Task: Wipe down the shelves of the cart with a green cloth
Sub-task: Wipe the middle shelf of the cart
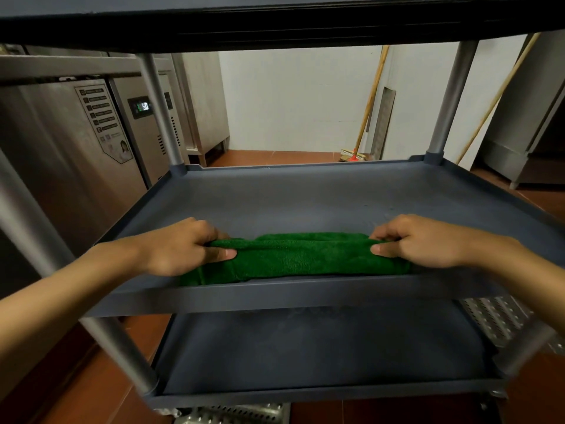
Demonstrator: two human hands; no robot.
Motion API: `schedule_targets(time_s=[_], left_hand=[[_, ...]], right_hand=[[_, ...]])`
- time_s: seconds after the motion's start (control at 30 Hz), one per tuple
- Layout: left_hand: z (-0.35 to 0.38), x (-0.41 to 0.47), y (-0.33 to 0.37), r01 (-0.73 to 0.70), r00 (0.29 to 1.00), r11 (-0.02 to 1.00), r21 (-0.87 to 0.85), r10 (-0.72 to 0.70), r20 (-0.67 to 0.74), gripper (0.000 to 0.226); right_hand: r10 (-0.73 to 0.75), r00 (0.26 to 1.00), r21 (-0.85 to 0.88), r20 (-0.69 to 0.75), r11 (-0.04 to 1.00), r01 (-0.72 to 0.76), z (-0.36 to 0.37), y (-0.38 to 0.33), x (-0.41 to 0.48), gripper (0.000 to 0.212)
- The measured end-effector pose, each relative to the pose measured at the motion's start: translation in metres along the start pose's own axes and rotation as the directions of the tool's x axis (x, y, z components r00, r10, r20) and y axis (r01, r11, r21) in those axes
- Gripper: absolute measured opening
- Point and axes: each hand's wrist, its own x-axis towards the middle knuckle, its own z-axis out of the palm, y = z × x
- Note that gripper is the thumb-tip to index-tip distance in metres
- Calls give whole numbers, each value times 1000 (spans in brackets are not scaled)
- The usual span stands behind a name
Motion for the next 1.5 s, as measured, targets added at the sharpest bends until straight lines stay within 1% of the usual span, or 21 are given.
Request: schedule_targets(time_s=[0.07, 0.2, 0.3, 0.33, 0.43, 0.57, 0.63, 0.7, 0.77, 0.8, 0.83, 0.9, 0.93, 1.0, 1.07, 1.17, 1.27, 1.33, 1.4, 1.47, 1.5], left_hand=[[-3, -3, 0, 0, 1000, 1000, -7, 0, 22, 27], [-14, -9, -3, 3, 1000, 1000, -14, -3, 2, 50], [-27, -18, 0, 29, 999, 996, -90, -27, 20, 74], [-31, -21, 1, 40, 999, 992, -124, -38, 24, 76], [-44, -29, 4, 80, 997, 982, -171, -80, 6, 43], [-61, -37, 2, 109, 988, 987, -116, -120, -93, 36], [-73, -39, -3, 128, 980, 989, -71, -137, -143, 41], [-87, -40, -11, 135, 973, 991, 10, -131, -190, 60], [-97, -38, -21, 168, 958, 981, 94, -140, -251, 74], [-102, -35, -25, 193, 945, 973, 125, -150, -289, 74], [-106, -31, -29, 220, 931, 966, 139, -165, -325, 64], [-112, -19, -35, 257, 906, 957, 138, -189, -379, 31], [-116, -12, -39, 264, 900, 955, 134, -194, -390, 19], [-124, 2, -48, 267, 897, 959, 98, -210, -388, 11], [-134, 20, -60, 286, 885, 958, 7, -261, -386, 13], [-143, 52, -77, 324, 848, 933, -158, -360, -389, 16], [-149, 84, -96, 334, 790, 916, -222, -400, -465, 23], [-154, 104, -105, 311, 755, 938, -156, -343, -558, 26], [-160, 121, -111, 279, 696, 959, -51, -239, -677, 26], [-160, 132, -116, 249, 630, 968, 17, -148, -763, 26], [-157, 136, -120, 226, 620, 973, 35, -116, -776, 27]], right_hand=[[-16, 1000, 9, 11, 1000, 16, -2, 1, -2, 30], [-80, 997, 15, -24, 997, 80, -11, -8, -3, 30], [-134, 989, 14, -55, 991, 135, -24, -18, 1, 31], [-148, 987, 10, -65, 989, 149, -28, -21, 3, 29], [-164, 983, 13, -86, 986, 166, -39, -30, 11, 22], [-181, 977, -13, -114, 983, 181, -50, -44, 24, 25], [-195, 970, -40, -146, 981, 192, -56, -51, 33, 30], [-199, 963, -62, -183, 980, 191, -62, -58, 44, 33], [-201, 956, -75, -214, 979, 189, -68, -63, 57, 29], [-200, 955, -78, -218, 979, 188, -70, -67, 64, 26], [-195, 956, -85, -219, 980, 181, -72, -71, 71, 23], [-179, 957, -81, -228, 983, 165, -76, -79, 89, 19], [-157, 960, -31, -232, 988, 154, -78, -81, 100, 18], [-79, 970, 155, -231, 981, 117, -81, -85, 123, 17], [-6, 968, 302, -249, 950, 83, -82, -88, 146, 19], [97, 952, 446, -289, 894, 45, -78, -92, 188, 27], [182, 913, 509, -365, 860, 32, -81, -96, 224, 29], [235, 869, 587, -436, 806, 77, -85, -96, 246, 29], [288, 782, 631, -553, 758, 167, -86, -98, 264, 18], [282, 686, 580, -670, 776, 248, -80, -99, 278, 20], [245, 657, 503, -713, 832, 235, -74, -96, 285, 23]])
